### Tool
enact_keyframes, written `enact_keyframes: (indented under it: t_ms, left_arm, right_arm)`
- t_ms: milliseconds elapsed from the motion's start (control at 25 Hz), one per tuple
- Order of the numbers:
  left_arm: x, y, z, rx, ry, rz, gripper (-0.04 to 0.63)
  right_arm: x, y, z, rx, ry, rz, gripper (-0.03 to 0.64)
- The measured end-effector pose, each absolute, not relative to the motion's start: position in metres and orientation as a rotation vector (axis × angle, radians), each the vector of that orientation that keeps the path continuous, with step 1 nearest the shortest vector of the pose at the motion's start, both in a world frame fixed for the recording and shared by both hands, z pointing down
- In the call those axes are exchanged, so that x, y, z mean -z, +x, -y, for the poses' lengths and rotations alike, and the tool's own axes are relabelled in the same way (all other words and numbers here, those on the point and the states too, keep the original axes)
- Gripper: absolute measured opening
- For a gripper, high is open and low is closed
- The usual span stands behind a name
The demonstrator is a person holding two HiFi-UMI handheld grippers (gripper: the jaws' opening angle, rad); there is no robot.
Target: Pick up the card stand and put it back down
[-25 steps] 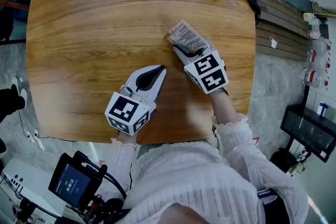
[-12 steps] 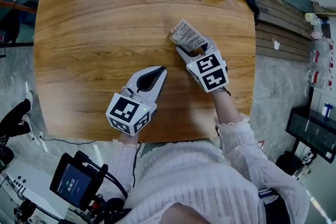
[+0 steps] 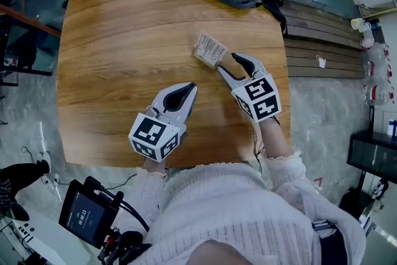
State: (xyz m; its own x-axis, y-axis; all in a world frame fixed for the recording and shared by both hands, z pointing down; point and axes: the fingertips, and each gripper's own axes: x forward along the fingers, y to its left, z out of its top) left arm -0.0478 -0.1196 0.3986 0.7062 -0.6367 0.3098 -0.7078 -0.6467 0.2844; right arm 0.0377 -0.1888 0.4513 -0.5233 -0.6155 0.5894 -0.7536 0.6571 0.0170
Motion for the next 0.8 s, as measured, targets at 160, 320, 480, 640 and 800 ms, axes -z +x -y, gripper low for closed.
enact_keyframes:
  t_ms: [160,320,480,640,800]
  left_arm:
    - [-0.374,-0.045,0.104,-0.239,2.562,1.067,0.009]
    - [-0.356,-0.037,0.083,-0.179,2.578,1.070,0.009]
    - [-0.350,-0.024,0.056,-0.175,2.588,1.055,0.008]
    - [-0.347,-0.015,0.056,-0.173,2.606,1.037,0.008]
    - [-0.348,-0.011,0.059,-0.178,2.609,1.032,0.008]
  right_arm:
    - [-0.402,0.042,0.159,-0.331,1.099,2.422,0.162]
    - [-0.365,0.038,0.130,-0.304,1.116,2.524,0.115]
    - [-0.346,0.031,0.098,-0.299,1.114,2.598,0.064]
    - [-0.339,0.036,0.093,-0.302,1.164,2.643,0.000]
    - [-0.346,0.037,0.087,-0.348,1.175,2.672,0.000]
